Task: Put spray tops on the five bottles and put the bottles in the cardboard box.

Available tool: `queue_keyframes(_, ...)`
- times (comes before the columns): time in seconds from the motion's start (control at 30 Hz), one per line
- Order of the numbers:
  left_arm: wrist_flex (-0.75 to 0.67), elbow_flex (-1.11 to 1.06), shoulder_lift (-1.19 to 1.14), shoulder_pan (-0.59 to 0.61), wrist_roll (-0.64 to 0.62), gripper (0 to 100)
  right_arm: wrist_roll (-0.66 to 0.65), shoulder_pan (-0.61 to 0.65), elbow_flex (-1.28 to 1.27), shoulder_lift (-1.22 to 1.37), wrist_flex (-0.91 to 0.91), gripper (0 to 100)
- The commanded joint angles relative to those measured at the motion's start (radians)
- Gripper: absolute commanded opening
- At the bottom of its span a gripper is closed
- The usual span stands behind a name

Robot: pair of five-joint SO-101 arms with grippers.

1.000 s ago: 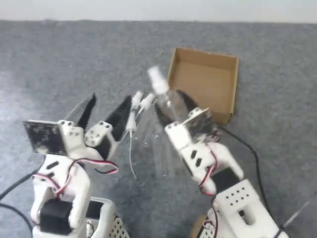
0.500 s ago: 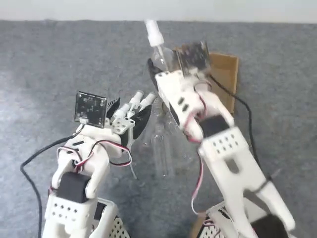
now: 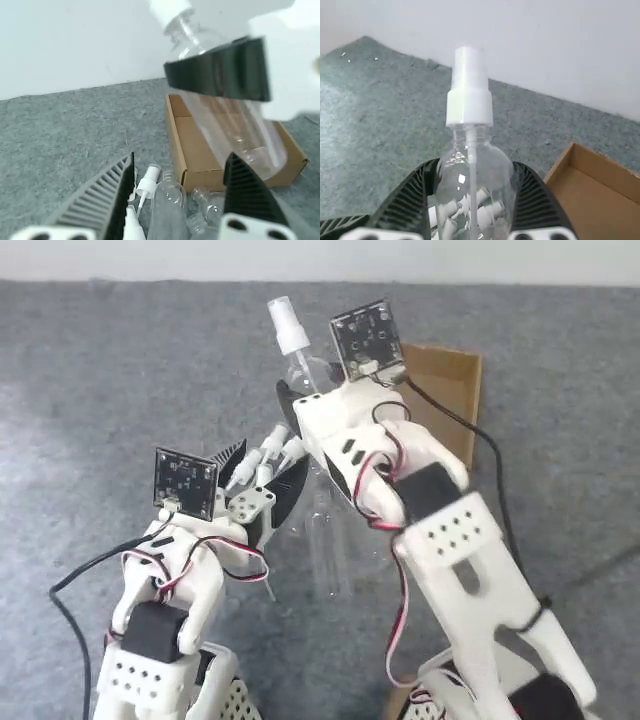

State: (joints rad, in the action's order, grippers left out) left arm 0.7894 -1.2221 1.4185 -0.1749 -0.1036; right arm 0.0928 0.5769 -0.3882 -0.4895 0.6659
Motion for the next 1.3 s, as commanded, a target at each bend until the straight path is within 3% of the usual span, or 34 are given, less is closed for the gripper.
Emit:
queue_keyframes(0.0, -0.032, 0.002, 0.015, -0.021, 0.009, 27, 0.014, 0.047, 0.071, -0.13, 0.042, 0.6)
queue_keyframes(0.23, 0.017, 0.019, 0.025, -0.095, 0.051, 27, 0.014, 0.12, -0.023, -0.176, -0.042, 0.6)
queue_keyframes(0.37, 0.012, 0.021, 0.023, -0.061, 0.051, 27, 0.012, 0.12, -0.11, -0.177, -0.122, 0.6)
queue_keyframes(0.87, -0.074, -0.018, 0.017, -0.015, 0.055, 27, 0.006, 0.111, -0.12, -0.303, -0.018, 0.6)
queue_keyframes(0.97, -0.072, -0.024, 0.021, -0.015, 0.055, 26, 0.006, 0.042, -0.12, -0.275, -0.079, 0.6)
queue_keyframes(1.13, -0.081, -0.045, 0.023, -0.012, 0.058, 26, 0.008, -0.17, -0.121, -0.105, -0.346, 0.6)
queue_keyframes(1.27, -0.147, -0.076, 0.023, 0.057, 0.057, 26, 0.006, -0.232, -0.114, 0.09, -0.521, 0.6)
